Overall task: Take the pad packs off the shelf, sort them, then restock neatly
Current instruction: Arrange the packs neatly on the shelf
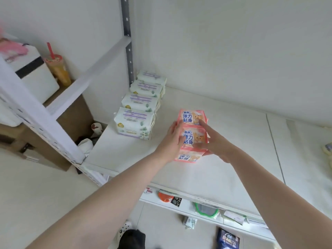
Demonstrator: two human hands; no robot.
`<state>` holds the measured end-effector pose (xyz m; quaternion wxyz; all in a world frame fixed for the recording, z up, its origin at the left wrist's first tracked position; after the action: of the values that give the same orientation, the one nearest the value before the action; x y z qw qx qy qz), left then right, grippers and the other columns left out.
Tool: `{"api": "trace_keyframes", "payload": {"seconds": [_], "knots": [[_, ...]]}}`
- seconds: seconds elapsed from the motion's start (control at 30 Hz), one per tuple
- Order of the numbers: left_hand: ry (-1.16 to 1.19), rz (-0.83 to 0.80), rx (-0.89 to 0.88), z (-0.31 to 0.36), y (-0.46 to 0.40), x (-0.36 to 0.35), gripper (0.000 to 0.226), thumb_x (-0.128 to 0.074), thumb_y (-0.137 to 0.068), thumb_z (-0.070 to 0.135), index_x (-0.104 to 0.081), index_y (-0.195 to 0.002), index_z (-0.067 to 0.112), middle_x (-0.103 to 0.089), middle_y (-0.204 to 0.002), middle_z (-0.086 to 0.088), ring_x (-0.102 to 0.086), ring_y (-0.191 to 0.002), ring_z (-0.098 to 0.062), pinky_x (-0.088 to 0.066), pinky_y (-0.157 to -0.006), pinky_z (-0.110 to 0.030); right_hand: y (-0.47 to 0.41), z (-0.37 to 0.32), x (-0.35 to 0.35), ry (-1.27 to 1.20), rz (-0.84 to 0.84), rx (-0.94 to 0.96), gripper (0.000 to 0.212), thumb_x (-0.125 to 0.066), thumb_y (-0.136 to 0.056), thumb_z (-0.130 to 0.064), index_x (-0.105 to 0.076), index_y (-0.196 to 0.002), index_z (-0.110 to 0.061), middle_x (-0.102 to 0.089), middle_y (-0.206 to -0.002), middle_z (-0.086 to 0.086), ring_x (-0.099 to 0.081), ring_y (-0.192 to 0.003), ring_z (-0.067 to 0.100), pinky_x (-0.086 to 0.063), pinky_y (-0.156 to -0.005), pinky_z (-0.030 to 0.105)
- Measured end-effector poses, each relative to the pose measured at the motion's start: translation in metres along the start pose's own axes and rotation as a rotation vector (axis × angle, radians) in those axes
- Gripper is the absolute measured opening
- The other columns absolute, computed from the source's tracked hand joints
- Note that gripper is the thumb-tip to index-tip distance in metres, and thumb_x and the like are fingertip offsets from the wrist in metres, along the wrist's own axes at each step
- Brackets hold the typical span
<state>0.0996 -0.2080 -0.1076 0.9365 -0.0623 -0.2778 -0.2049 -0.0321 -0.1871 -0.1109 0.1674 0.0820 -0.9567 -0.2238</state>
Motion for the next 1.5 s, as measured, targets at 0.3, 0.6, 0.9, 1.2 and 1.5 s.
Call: {"api": "trace_keyframes", "payload": {"seconds": [0.3,0.6,0.9,1.2,1.5], "knots": [[-1.06,0.09,-0.15,0.013,-0.075,0.047,0.051,-0.024,-0.103,0.034,-0.023,-0.15,0.014,-0.008,-0.161,-0.004,0.003,-0.149,-0.028,0.012,-0.114,-0.054,-0.071,-0.042,0.006,-0.013,0.106,0.026,0.099,-0.073,-0.082,-0.003,-0.012,-0.153,-0.036,-0.052,-0.135,-0.004,-0.066,-0.092,0.008,-0.06,-0.065,0.035],[-1.065,0.018,-0.008,-0.02,-0.1,0.083,0.054,-0.018,-0.104,0.035,-0.013,-0.153,0.012,-0.007,-0.161,-0.004,0.004,-0.149,-0.025,0.003,-0.118,-0.053,-0.116,-0.072,-0.012,-0.031,0.084,0.03,0.101,-0.07,-0.084,-0.003,-0.005,-0.154,-0.035,-0.053,-0.138,0.0,-0.065,-0.104,0.022,-0.06,-0.066,0.039],[-0.964,-0.014,-0.007,-0.03,-0.113,0.079,0.052,-0.018,-0.104,0.034,-0.007,-0.153,0.02,-0.001,-0.161,-0.005,0.006,-0.148,-0.027,0.001,-0.118,-0.055,-0.127,-0.069,-0.007,-0.045,0.112,0.084,0.065,-0.057,-0.092,-0.01,-0.03,-0.14,-0.043,-0.062,-0.12,-0.014,-0.065,-0.095,0.01,-0.055,-0.085,0.045],[-0.945,-0.026,-0.043,-0.031,-0.113,0.08,0.05,-0.02,-0.104,0.034,-0.014,-0.152,0.023,-0.005,-0.161,-0.005,-0.002,-0.149,-0.028,-0.002,-0.118,-0.053,-0.127,-0.069,-0.004,-0.01,0.166,0.077,0.063,-0.059,-0.092,-0.012,-0.031,-0.143,-0.037,-0.063,-0.119,-0.01,-0.066,-0.087,0.007,-0.055,-0.077,0.035],[-0.923,-0.034,-0.064,-0.011,-0.103,0.08,0.052,-0.02,-0.104,0.036,-0.014,-0.152,0.02,-0.013,-0.16,-0.009,-0.004,-0.149,-0.026,-0.005,-0.118,-0.052,-0.103,-0.083,0.008,0.124,0.253,0.093,0.063,-0.058,-0.096,-0.023,-0.028,-0.15,-0.034,-0.045,-0.142,-0.004,-0.05,-0.11,0.018,-0.044,-0.098,0.039]]}}
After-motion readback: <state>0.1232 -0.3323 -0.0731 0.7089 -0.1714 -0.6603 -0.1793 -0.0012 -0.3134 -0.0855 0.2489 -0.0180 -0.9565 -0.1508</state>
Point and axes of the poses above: each hand's wrist, its own y-axis away from the middle knuckle, its own x-axis out of the back of the hand, z = x × y, the point moved 10 cm from there along -y, towards the middle knuckle
